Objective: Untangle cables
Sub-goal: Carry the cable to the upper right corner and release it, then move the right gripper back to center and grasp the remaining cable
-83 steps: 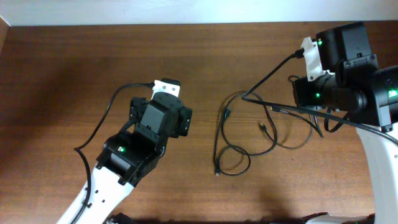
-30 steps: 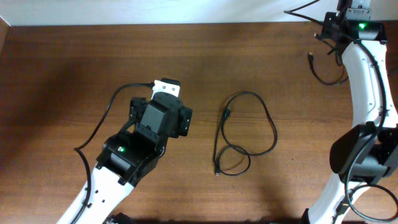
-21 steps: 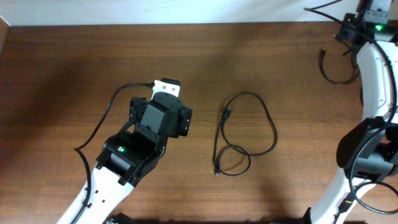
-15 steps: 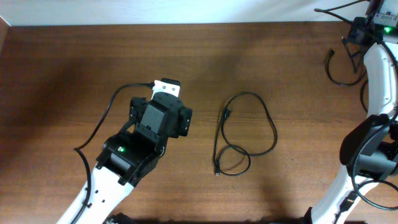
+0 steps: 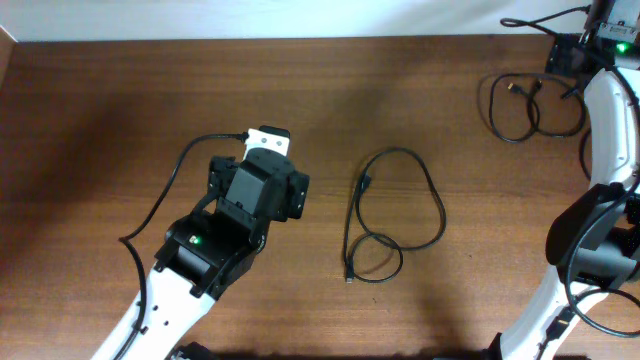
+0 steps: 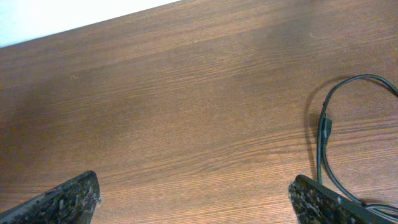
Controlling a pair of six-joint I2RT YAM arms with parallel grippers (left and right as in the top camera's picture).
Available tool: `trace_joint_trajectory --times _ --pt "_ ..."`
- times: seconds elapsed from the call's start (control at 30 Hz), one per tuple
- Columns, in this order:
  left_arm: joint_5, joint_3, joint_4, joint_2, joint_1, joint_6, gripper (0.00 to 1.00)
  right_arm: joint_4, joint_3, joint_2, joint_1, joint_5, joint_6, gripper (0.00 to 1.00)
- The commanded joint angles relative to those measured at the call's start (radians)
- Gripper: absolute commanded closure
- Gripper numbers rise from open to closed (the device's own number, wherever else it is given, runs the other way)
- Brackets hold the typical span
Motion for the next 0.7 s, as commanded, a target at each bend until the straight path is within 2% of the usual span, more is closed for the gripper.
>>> trace_joint_trajectory --times 0.0,0.03,0.07,0.1,0.13,0.23,0.53,0.63,0.67 --pt "-0.011 0.019 0.002 -0.014 0.004 -0.013 0.01 -0.062 0.011 0.011 0.005 -0.095 0.004 0.16" --pt "-0.011 0.019 0.001 -0.014 0.004 -0.013 0.01 -0.085 0.011 0.010 0.005 -0.139 -0.013 0.16" --pt "-0.011 0.019 0.002 -0.014 0.004 -0.013 0.01 -0.141 0.011 0.005 0.005 -0.291 -0.056 0.14" --pt "-0.011 0.019 0.002 -0.014 0.004 -0.013 0.01 -0.161 0.011 0.002 0.005 -0.348 -0.056 0.11" --pt "-0.011 0.019 0.002 -0.014 0.004 -0.013 0.01 -0.182 0.011 -0.002 0.005 -0.396 -0.056 0.02" --pt "-0.011 0.019 0.002 -0.014 0.004 -0.013 0.01 -0.266 0.012 -0.024 0.010 -0.534 -0.056 0.01" --pt "-0.011 0.019 0.002 -0.014 0.004 -0.013 0.01 -0.523 0.012 -0.066 0.124 -0.566 -0.120 0.01" --pt "-0.011 0.019 0.002 -0.014 0.004 -0.013 0.01 -0.557 0.012 -0.066 0.180 -0.566 -0.104 0.01" --pt "-0.011 0.019 0.002 -0.014 0.004 -0.013 0.01 -0.570 0.011 -0.066 0.213 -0.566 -0.051 0.01"
